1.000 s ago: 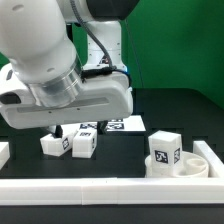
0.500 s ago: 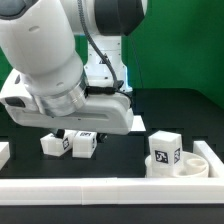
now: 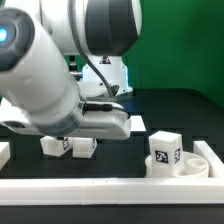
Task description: Assemble stool
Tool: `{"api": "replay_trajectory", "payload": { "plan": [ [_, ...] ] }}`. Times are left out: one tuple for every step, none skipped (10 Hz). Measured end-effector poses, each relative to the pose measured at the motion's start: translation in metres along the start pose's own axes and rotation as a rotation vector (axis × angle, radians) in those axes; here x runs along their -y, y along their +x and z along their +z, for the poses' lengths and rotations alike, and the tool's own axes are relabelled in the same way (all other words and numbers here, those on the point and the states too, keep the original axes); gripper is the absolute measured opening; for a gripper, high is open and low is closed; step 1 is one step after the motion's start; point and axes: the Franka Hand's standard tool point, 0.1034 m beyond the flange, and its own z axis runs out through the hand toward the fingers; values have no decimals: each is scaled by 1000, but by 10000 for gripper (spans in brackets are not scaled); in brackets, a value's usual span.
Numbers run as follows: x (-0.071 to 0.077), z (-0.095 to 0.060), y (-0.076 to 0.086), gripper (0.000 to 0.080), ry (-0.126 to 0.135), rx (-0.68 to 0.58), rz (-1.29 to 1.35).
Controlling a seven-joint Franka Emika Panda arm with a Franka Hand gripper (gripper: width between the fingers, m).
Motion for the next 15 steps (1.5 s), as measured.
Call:
{"api": "replay_trajectory", "payload": {
  "plan": [
    [0, 2, 0, 648, -3, 45, -1],
    [0, 2, 0, 648, -8, 74, -2],
    [5, 0, 2, 648, -14, 58, -16],
    [8, 0, 1, 648, -17, 58, -25],
    [8, 0, 1, 648, -18, 57, -33],
    [11, 0, 1, 648, -22, 57, -43],
    [13, 0, 1, 648, -25, 56, -46],
    [15, 0, 2, 648, -27, 53, -48],
    [14, 2, 6, 648, -27, 40, -51],
    [13, 7, 9, 648, -26, 32, -54],
    [12, 12, 11, 648, -26, 32, -58],
    [9, 16, 12, 648, -22, 35, -57],
    [5, 19, 14, 648, -19, 34, -70],
    [3, 21, 14, 648, -18, 37, -69],
    [2, 25, 13, 648, -18, 43, -66]
  ]
}}
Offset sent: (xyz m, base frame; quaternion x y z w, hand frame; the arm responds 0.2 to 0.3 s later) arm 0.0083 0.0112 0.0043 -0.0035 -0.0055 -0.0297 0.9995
